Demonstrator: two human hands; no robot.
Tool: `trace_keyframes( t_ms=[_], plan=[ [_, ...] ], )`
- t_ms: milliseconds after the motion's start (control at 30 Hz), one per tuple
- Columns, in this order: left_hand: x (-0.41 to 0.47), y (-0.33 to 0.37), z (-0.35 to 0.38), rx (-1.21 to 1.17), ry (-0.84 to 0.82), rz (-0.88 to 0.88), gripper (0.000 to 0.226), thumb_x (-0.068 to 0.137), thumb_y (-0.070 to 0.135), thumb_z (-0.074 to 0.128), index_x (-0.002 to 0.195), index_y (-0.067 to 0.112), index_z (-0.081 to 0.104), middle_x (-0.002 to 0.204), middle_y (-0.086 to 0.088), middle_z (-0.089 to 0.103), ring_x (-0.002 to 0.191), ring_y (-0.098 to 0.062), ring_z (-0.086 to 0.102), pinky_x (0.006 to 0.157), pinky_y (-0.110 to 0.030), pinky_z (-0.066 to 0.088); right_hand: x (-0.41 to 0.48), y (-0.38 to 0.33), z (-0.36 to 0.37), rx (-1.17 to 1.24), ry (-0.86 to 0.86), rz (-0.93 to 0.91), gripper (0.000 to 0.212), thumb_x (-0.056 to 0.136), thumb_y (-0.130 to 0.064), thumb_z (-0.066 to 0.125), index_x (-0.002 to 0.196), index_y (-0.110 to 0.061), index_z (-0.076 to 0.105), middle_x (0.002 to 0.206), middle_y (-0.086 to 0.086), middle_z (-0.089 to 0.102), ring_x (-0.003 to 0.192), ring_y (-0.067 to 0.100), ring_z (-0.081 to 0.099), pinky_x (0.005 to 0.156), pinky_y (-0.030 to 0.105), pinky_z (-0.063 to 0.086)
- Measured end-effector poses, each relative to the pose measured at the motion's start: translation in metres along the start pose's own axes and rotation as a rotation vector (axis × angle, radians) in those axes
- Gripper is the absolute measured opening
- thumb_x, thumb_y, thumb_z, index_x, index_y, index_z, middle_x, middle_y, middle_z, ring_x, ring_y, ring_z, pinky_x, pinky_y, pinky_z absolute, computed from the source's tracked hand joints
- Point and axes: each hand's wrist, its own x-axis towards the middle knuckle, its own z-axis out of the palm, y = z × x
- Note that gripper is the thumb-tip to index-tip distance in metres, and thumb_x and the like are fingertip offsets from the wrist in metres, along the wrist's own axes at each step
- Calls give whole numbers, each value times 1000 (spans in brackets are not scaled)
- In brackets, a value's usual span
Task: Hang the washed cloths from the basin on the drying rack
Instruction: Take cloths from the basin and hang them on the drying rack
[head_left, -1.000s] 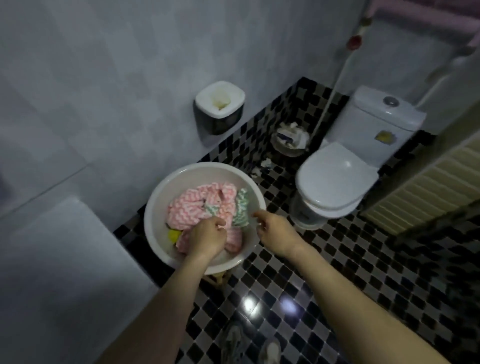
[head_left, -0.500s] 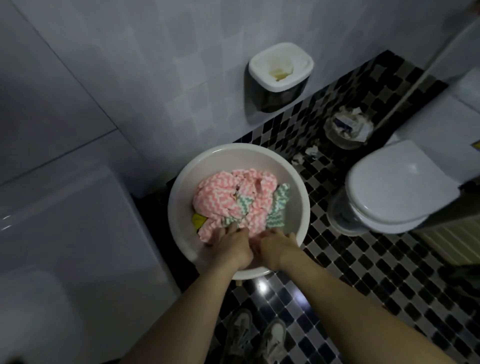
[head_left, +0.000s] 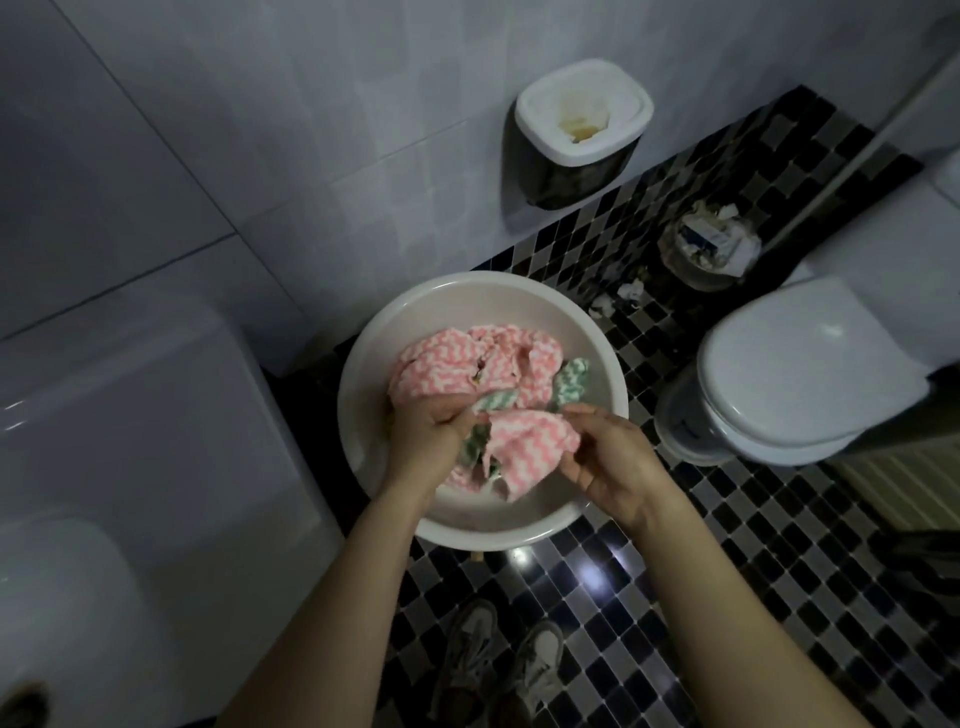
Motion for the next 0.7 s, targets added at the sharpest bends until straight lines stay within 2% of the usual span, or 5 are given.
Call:
trace_keyframes(
  t_ms=[133,300,433,600,700],
  plan=[
    [-5,12,-23,174,-26,80,27,88,9,62,66,21,71,67,-1,69,69,-13,62,62,-22,46,0,0,-4,-147,19,-102,24,97,-5,49,84,-4,70,73,8,70,55,14,48,40,18,41],
    [-9,28,-46,-190,-3,68,40,97,2,46,69,22,67,77,-13,56,73,-23,50,62,-28,40,-2,-7,0,-190,68,-83,28,93,3,43,84,-4,69,77,14,61,61,17,54,44,19,50],
    [-23,47,-40,-459,-34,-35,29,99,3,42,78,13,58,63,2,69,62,-12,68,56,-24,54,-13,-6,10,112,-59,41,23,89,4,39,94,1,61,94,20,63,67,22,64,46,22,55],
    [-40,50,-27,-166,-229,-65,24,86,45,65,89,22,74,90,-5,76,81,-20,73,71,-32,57,-39,-5,20,354,-243,56,37,73,2,41,104,5,61,98,24,68,70,24,69,48,19,55],
    [-50,53,-18,-102,-262,-34,17,78,37,74,86,22,76,85,1,76,84,-19,71,76,-31,57,-50,-4,27,364,-281,54,51,60,3,58,111,6,59,108,27,64,79,28,66,50,21,55]
  ],
)
